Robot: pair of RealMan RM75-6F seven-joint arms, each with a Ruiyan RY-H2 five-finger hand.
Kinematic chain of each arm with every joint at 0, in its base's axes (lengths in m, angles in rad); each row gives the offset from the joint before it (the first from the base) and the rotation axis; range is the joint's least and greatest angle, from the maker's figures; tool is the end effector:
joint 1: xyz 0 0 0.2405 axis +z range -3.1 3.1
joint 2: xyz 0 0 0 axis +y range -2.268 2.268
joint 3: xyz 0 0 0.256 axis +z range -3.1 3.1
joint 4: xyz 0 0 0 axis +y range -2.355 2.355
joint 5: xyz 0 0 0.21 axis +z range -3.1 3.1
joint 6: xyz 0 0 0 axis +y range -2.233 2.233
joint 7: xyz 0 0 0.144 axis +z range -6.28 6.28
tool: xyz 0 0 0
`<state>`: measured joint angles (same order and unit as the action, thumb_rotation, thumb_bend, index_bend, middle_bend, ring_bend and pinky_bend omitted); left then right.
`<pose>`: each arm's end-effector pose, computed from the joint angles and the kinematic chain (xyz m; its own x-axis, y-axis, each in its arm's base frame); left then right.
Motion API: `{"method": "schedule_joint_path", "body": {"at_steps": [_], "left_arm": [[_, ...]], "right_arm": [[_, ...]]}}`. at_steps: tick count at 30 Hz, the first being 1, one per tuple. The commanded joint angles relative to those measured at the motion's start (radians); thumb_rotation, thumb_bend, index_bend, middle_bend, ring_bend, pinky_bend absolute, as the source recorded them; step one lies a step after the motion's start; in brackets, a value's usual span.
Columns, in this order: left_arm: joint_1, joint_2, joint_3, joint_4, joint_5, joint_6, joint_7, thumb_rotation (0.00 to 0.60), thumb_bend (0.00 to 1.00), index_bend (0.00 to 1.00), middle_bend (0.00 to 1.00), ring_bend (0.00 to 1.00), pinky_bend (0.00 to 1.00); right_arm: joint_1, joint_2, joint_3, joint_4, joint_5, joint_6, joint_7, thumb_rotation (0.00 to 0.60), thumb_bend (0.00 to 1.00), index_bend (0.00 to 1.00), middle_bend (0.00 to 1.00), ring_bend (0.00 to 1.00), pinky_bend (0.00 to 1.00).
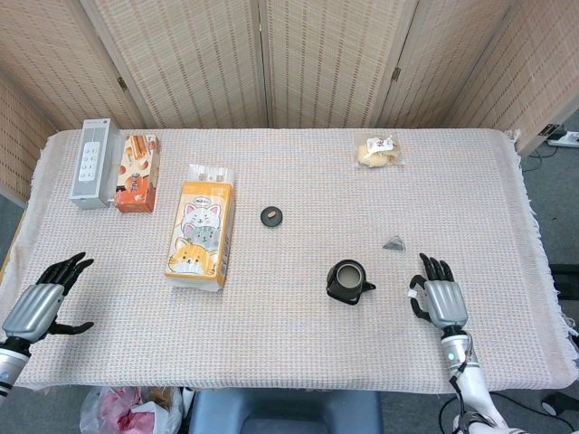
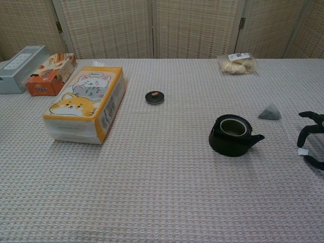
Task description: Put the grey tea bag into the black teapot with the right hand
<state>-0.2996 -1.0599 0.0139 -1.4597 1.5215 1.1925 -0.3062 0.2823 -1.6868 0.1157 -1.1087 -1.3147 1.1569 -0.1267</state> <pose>-0.3275 0.2372 0.1540 0.3470 0.2587 0.9015 0.9375 -0.1215 -0.3260 -0.3210 -0.2520 -0.0137 0.4001 -0.2196 0.8898 -0.9111 0.0093 0.4120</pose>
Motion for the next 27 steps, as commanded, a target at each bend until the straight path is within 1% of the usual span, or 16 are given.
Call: {"method": "schedule_joint_path", "body": {"at_steps": [1,4,10,16,27], "left_arm": [[0.0,0.0,0.0,0.001,0.0,0.001,-0.001,0.6,0.14,0.02,0.0,0.0,0.09],[0.0,0.001,0.001,0.001,0.0,0.001,-0.004,0.6,0.14,0.02,0.0,0.0,0.09],[-0.002,0.0,0.001,0.003,0.0,0.0,-0.002,0.6,0.14,0.02,0.0,0.0,0.09],[-0.002,-0.001,0.003,0.004,0.003,0.003,0.001,0.6,0.14,0.02,0.0,0.0,0.09],[0.002,-0.006,0.002,0.012,0.004,0.015,-0.004,0.6,0.14,0.01,0.0,0.0,0.09]], "right_arm": [[0.002,-0.002,-0.001,0.001,0.001,-0.002,0.0,0.6,0.34,0.45,0.02,0.0,0.0],[0.004,-0.005,-0.001,0.004,0.002,-0.004,0.001,0.6,0.34,0.46,0.02,0.0,0.0],[0.005,-0.012,-0.004,0.012,-0.002,0.003,0.005,0.6,0.36,0.54,0.06,0.0,0.0],[0.007,-0.02,-0.001,0.028,0.001,0.006,-0.001,0.6,0.37,0.58,0.09,0.0,0.0],[0.011,-0.028,0.001,0.043,-0.009,0.019,0.017,0.6,0.39,0.62,0.12,0.0,0.0]]}}
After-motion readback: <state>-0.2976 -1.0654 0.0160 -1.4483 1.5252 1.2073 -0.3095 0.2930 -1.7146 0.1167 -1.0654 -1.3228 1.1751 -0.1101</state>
